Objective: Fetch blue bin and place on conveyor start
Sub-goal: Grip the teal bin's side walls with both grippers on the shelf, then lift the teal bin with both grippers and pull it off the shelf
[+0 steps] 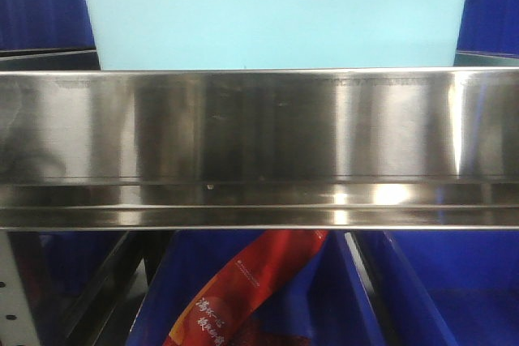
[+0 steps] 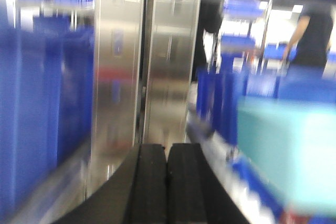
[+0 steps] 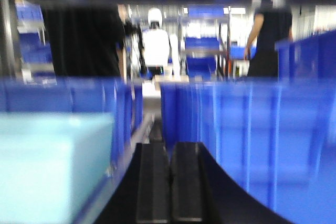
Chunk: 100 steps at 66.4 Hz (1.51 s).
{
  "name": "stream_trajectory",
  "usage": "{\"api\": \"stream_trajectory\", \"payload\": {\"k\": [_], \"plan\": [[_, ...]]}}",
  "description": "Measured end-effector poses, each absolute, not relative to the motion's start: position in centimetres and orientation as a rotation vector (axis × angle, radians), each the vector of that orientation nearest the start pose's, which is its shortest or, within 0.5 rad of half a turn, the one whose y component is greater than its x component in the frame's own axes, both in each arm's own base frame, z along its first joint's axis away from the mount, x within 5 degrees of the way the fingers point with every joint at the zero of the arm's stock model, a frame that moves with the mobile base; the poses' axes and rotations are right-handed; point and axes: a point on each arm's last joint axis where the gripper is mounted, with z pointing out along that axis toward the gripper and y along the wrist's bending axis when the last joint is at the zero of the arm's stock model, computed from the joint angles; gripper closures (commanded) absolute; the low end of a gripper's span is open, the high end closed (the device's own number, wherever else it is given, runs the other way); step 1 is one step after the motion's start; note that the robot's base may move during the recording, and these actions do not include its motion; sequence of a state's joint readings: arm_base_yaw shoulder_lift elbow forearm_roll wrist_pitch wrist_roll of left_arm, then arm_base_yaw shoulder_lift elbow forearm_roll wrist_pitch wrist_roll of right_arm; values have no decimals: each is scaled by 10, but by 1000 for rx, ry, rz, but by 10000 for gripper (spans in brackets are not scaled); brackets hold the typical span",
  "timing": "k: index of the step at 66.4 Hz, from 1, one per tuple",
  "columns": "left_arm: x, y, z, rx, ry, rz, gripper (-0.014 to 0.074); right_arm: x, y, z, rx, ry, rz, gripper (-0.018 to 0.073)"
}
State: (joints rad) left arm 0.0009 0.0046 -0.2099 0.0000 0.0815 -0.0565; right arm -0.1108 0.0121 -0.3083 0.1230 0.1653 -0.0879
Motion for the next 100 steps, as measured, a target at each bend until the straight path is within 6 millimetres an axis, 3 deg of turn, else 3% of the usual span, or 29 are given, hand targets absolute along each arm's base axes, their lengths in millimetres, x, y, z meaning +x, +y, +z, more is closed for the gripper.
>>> {"api": "stream_trajectory", "payload": {"k": [8,16,19,24,30,42,54,63,75,87,100], "plan": [[31,0,318,-35,1386,-37,404,22,1,344,70,1344,-42,323],[35,0,354,-37,1450,-35,220,33,0,368,69,1395,-38,39],[39,0,366,-38,1474,-35,142,40,-1,372,70,1418,-37,-20],[50,0,378,-40,1529,-34,51,52,-2,372,74,1464,-35,-9],[66,0,385,-34,1618,-38,2,66,-4,369,73,1519,-35,-9],[87,-15,399,184,1695,-89,44,78,-1,375,37,1569,6,-9],[118,-48,417,402,1793,-229,122,92,9,394,-57,1651,94,-9],[157,-85,426,508,1883,-330,131,121,21,409,-143,1785,159,-9],[218,-122,436,475,2056,-369,131,172,34,428,-182,2030,192,-9],[265,-135,446,353,2235,-255,131,223,36,446,-76,2241,154,-9],[307,-139,432,258,2407,-106,131,274,42,449,-32,2387,122,-9]]}}
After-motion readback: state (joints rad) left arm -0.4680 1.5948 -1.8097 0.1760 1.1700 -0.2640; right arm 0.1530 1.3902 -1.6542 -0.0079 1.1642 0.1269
